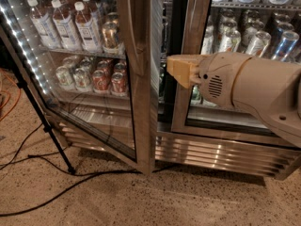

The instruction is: Open left fridge door

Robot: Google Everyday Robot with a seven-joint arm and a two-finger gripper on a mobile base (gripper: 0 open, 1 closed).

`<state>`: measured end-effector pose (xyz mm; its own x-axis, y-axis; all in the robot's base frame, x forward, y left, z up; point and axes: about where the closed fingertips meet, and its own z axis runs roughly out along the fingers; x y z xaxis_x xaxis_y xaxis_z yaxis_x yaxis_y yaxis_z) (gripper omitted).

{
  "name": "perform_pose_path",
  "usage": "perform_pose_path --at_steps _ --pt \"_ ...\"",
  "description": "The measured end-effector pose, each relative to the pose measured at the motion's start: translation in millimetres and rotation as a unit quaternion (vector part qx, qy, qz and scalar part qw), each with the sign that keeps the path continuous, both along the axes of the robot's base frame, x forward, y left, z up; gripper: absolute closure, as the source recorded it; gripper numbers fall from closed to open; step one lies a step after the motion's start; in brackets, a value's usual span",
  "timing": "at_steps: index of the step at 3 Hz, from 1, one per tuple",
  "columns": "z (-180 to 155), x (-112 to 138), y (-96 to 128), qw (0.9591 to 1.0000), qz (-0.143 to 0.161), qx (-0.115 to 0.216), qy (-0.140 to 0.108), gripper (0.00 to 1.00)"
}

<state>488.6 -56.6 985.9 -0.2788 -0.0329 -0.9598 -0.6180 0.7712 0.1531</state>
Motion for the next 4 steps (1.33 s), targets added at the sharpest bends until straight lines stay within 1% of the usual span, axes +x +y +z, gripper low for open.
perform_pose_path --at_steps 1,2,4 --pt "4 4 25 0.9993 0.032 0.016 0.007 1.0" --pt "5 6 40 0.9986 0.05 0.018 0.003 1.0" --pt "3 3 38 0.9986 0.052 0.014 0.002 1.0"
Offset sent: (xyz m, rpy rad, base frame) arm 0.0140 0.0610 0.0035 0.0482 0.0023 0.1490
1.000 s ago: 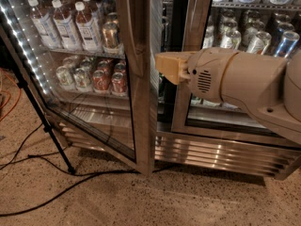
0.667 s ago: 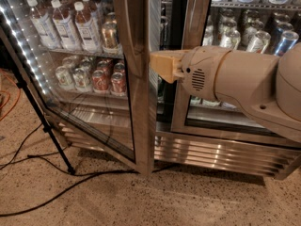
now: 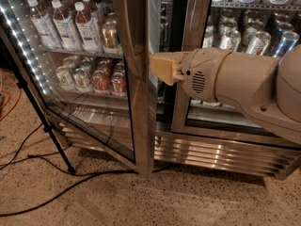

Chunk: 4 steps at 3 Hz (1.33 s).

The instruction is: Open left fridge door

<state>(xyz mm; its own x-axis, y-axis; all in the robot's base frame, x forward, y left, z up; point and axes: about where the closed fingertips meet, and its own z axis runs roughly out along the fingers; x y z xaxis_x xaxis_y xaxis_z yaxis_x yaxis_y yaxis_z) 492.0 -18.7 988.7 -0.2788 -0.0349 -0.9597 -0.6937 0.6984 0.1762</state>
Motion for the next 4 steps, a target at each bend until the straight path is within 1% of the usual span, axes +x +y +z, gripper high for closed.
perform_pose_path --at_steps 2,3,4 --pt "-4.3 3.3 -3.4 1.0 -0.006 -0.006 -0.002 1.0" --pt "-5.1 2.7 -1.3 0.9999 -0.008 -0.002 -0.008 1.0" --pt "-9.1 3.2 -3.3 0.9999 -0.01 -0.002 -0.007 1.0"
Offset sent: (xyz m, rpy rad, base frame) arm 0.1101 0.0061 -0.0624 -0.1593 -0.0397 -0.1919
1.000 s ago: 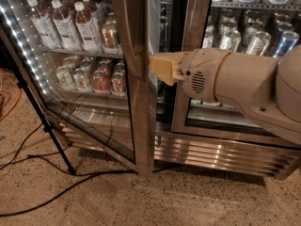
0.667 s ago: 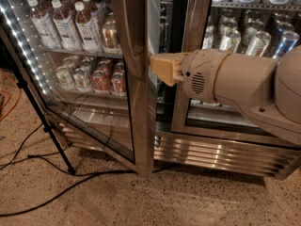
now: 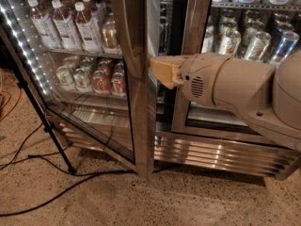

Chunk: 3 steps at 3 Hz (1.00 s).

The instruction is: Open left fridge door

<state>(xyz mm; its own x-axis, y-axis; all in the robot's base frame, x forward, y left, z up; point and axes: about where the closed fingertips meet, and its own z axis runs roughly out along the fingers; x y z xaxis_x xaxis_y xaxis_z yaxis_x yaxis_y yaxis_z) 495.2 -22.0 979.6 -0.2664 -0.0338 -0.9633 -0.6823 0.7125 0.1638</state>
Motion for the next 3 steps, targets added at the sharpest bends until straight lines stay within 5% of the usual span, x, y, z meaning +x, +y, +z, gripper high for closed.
perform_pose_path --at_steps 3 --pt "-68 84 -49 0.9951 -0.097 0.008 0.019 1.0"
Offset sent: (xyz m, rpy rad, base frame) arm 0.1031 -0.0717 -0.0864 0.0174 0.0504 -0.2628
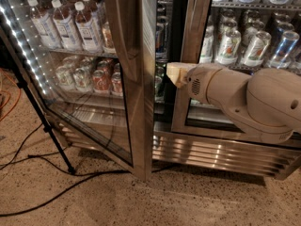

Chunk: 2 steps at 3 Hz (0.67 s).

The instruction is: Open left fridge door

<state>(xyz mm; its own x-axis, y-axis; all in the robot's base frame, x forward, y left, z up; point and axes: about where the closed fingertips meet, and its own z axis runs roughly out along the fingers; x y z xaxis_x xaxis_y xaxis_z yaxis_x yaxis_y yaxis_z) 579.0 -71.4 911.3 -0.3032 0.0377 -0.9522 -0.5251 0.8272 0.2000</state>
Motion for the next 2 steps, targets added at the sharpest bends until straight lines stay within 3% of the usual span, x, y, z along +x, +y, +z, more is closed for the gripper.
perform_pose_path --at_steps 1,2 --pt "6 7 17 0.9992 0.024 0.032 0.004 1.0" --pt "27 -12 58 0.9929 0.088 0.077 0.023 1.0"
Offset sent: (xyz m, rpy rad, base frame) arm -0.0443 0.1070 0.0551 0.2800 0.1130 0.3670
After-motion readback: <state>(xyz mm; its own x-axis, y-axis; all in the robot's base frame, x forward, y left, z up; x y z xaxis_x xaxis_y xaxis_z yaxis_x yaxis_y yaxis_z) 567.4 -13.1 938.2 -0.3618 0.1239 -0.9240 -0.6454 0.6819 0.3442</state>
